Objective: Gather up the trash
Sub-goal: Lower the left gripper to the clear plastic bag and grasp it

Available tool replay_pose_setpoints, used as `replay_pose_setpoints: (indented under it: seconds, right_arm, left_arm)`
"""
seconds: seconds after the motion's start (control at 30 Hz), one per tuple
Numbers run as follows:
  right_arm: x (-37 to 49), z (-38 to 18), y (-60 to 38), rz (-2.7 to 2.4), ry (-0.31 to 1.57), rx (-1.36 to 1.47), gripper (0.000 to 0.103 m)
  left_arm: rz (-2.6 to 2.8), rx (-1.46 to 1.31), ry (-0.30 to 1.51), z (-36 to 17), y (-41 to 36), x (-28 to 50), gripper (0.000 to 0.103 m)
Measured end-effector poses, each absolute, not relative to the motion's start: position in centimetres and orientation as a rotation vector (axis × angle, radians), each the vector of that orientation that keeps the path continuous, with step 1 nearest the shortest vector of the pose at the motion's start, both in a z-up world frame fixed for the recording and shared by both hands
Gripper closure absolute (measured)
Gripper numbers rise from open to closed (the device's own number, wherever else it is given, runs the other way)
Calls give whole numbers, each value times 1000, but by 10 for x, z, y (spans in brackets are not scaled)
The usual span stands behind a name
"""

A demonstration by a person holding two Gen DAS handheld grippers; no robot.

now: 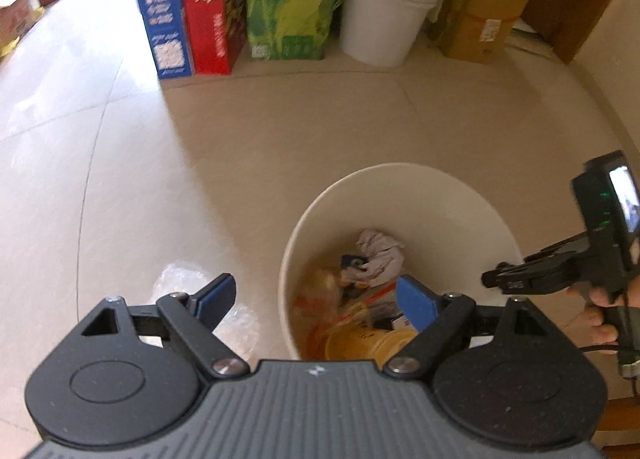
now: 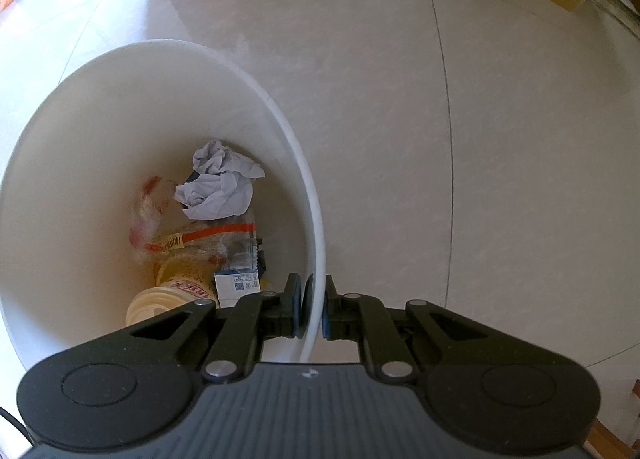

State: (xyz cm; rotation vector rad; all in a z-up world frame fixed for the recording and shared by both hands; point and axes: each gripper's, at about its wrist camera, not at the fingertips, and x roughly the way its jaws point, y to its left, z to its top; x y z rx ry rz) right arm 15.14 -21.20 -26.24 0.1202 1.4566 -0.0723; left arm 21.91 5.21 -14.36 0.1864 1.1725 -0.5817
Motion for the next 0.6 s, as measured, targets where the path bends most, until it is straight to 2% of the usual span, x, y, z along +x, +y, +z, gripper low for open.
replay_pose_setpoints:
  seconds: [0.13,0.33,0.6]
  right_arm:
    - [153,-263,-212,-72,1459,118,91]
    - [153,-263,-211,-70,1462,115,91]
    - [153,-264,-208,-82,1457,109,91]
  left_arm:
    - [-526,193,1182,-152,71,229,15]
    - [-411,208,1217,-184,107,252,8]
    - [-272,197,1351,-295,127,287,8]
